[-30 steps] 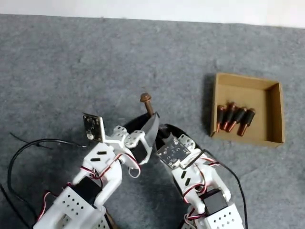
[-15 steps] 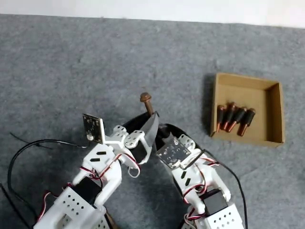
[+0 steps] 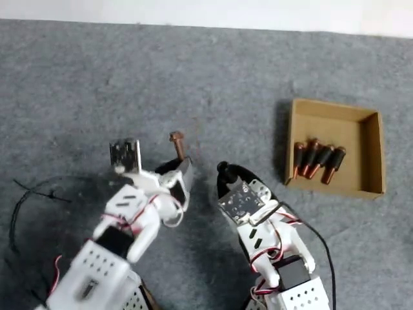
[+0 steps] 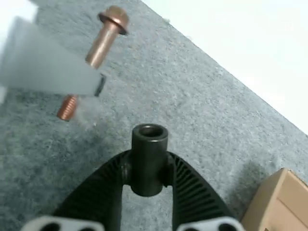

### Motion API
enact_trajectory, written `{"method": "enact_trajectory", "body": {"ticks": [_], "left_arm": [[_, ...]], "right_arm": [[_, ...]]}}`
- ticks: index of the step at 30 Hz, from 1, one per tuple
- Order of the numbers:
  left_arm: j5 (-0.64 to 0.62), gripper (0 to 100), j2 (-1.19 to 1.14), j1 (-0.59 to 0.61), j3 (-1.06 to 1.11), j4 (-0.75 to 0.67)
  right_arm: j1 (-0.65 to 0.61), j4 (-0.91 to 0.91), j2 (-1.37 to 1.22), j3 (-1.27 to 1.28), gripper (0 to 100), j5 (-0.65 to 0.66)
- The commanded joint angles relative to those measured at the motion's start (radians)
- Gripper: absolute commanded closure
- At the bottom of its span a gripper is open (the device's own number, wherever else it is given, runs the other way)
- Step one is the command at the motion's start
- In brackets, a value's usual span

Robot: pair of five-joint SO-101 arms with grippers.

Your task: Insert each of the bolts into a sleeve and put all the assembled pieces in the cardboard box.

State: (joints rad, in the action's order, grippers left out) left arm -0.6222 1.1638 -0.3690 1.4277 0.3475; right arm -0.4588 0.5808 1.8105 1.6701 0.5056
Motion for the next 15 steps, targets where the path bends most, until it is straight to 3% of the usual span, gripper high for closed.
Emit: {"method": "enact_trajectory", "body": {"ticks": [1, 8, 10, 15], "left_arm": [[0.008, 99, -0.343, 0.024, -0.196, 0.003], [0.005, 99, -0.954, 0.139, -0.526, 0.005], [0.005, 99, -1.021, 0.176, -0.587, 0.028], [0.005, 99, -1.024, 0.171, -0.714, 0.281]], "right_arm": [[0.019, -0.035, 0.002, 0.125, 99.4, 0.002], [0.051, -0.033, 0.002, 0.125, 99.4, 0.002], [0.056, -0.033, 0.001, 0.125, 99.4, 0.000], [0.056, -0.033, -0.001, 0.125, 99.4, 0.000]]}}
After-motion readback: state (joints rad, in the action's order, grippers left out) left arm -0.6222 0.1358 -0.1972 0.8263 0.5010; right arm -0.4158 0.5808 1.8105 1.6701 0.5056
